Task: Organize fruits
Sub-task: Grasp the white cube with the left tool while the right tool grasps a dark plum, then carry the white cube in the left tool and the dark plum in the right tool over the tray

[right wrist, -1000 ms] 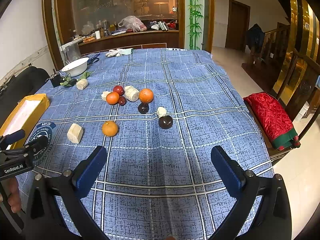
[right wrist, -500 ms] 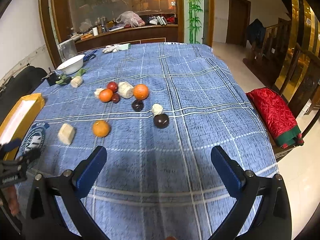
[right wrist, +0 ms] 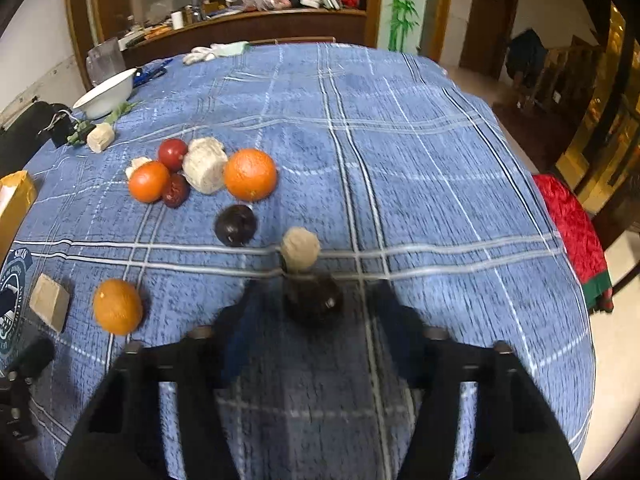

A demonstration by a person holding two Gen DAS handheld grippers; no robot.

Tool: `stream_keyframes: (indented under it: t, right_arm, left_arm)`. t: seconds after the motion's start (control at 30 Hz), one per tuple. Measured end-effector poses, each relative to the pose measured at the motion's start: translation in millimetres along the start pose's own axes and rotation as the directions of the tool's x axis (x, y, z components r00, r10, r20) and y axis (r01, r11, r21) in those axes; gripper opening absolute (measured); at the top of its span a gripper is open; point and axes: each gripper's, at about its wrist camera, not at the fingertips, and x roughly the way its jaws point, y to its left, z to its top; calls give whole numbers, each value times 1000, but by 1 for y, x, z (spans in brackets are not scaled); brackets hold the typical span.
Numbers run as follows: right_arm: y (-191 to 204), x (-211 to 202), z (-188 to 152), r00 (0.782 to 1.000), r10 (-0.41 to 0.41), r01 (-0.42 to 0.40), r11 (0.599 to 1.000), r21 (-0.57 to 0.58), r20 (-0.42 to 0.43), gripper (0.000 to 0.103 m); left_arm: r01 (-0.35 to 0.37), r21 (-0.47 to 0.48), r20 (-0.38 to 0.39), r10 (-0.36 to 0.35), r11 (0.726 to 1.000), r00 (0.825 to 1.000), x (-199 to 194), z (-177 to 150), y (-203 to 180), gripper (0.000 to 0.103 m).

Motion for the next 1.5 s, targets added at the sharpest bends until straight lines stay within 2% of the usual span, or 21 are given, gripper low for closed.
stream_keyframes:
  t: [0.03,0.23,0.47,0.57,0.67,0.87,1.17,1.3,1.5]
  right_arm:
    - [1,0,1,1000,-2,2,1000,-6,4,28]
    - [-3,-8,-3,999,42,-42,999,19,18,25]
    - [0,-48,-14,992,71,-74,997,26,104,25]
    - [6,-65,-18,988,82,-86,996,19,128,25]
    - [18,-82,-21,984,101,-102,995,1,148,25]
    - [64,-106,-17,964,200,-187,979,-84,178,25]
    - [168,-133,9,916,350,-296,919,-260,194,25]
    - [213,-140,16,891,414,-343,883,-321,187,25]
    - [268,-140,26,852,497,-418,835,-359,165,26]
  left_arm:
    - [0,-4,-4,0,1000,1000,0,0,0,29]
    - [21,-35,21,-20,999,1000,-16,-6,12,29]
    - [16,-86,98,-8,996,995,-55,-13,44,29]
    - [-12,-146,124,31,989,992,-76,-18,70,29]
    - [-83,-213,138,114,973,984,-94,-22,97,29]
    - [-193,-322,138,248,927,959,-125,-36,153,29]
    - [-326,-439,56,388,837,920,-138,-61,233,29]
    - [-345,-465,23,401,815,916,-130,-67,256,29]
    - [-356,-463,-3,401,812,916,-121,-70,264,29]
